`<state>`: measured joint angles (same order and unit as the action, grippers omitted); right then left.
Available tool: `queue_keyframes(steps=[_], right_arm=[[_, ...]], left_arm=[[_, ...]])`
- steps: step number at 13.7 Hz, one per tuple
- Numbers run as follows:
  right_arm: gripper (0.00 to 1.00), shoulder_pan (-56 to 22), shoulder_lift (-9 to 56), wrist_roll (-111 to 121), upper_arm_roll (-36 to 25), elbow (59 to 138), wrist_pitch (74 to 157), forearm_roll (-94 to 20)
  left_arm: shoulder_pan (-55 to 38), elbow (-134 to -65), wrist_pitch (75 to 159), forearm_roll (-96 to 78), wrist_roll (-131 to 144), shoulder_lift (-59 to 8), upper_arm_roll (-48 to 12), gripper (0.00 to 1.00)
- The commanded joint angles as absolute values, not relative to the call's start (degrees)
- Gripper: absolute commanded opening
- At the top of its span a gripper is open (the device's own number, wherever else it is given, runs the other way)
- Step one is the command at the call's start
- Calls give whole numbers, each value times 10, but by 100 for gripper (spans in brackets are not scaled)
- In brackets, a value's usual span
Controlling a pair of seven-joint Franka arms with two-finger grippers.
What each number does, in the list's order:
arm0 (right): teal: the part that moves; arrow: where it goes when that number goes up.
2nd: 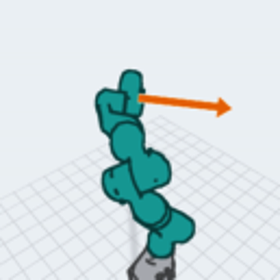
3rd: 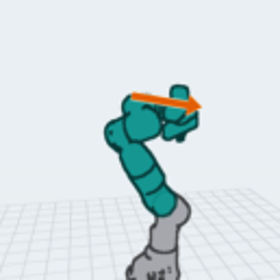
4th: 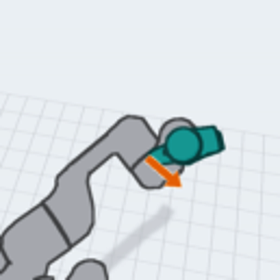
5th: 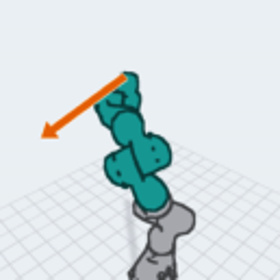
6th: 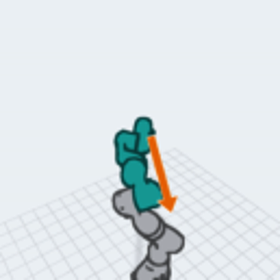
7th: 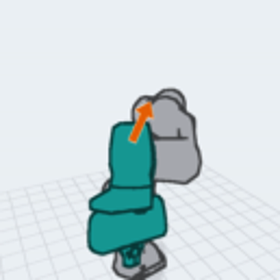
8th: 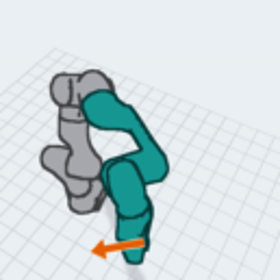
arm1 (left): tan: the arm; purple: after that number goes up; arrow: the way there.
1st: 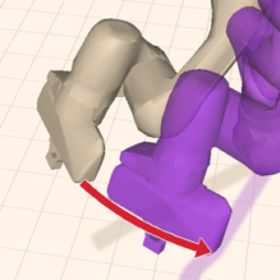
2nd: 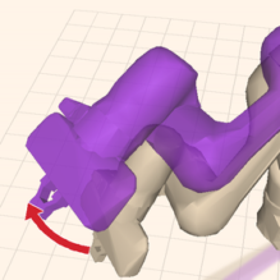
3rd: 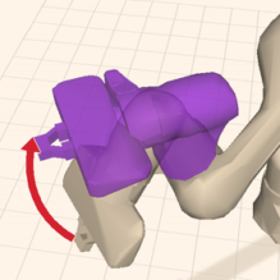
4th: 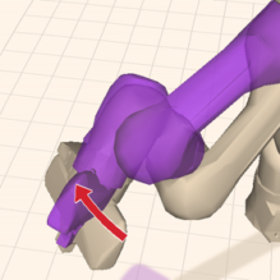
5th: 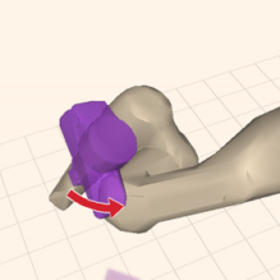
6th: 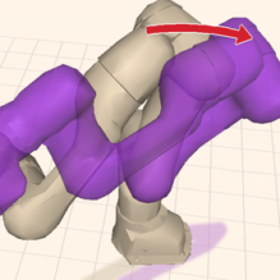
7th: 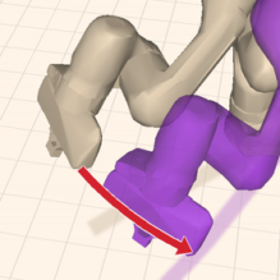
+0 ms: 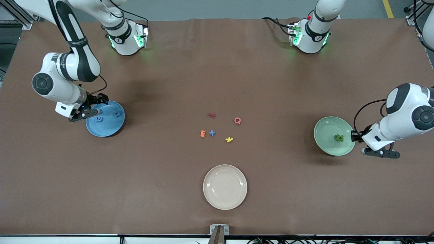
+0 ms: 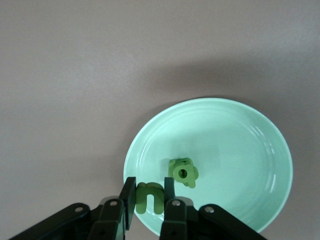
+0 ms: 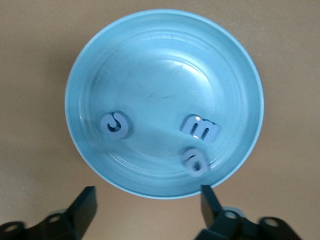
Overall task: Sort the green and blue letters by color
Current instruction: 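Carry the blue a to the blue plate while the left carries n, then release both letters and move the right gripper back to the letters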
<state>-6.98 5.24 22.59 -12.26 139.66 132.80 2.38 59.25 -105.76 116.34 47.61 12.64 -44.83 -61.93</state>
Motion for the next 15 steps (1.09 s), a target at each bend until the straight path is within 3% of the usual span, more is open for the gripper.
queue_keyframes(steps=[1, 9, 11, 15], right_arm=[[100, -95, 42, 219, -116, 1398, 1329, -16], [100, -302, 66, -94, -115, 1306, 1327, -57], [100, -356, 111, -170, -115, 1233, 1310, -80], [100, -421, 276, -342, -114, 991, 1232, -83]], left_arm=[[595, -1091, 1211, 487, 125, -440, -603, 3], [590, -1105, 1235, 487, 127, -457, -601, 3], [588, -1105, 1238, 487, 129, -461, -601, 3], [579, -1105, 1248, 487, 133, -463, -593, 3]])
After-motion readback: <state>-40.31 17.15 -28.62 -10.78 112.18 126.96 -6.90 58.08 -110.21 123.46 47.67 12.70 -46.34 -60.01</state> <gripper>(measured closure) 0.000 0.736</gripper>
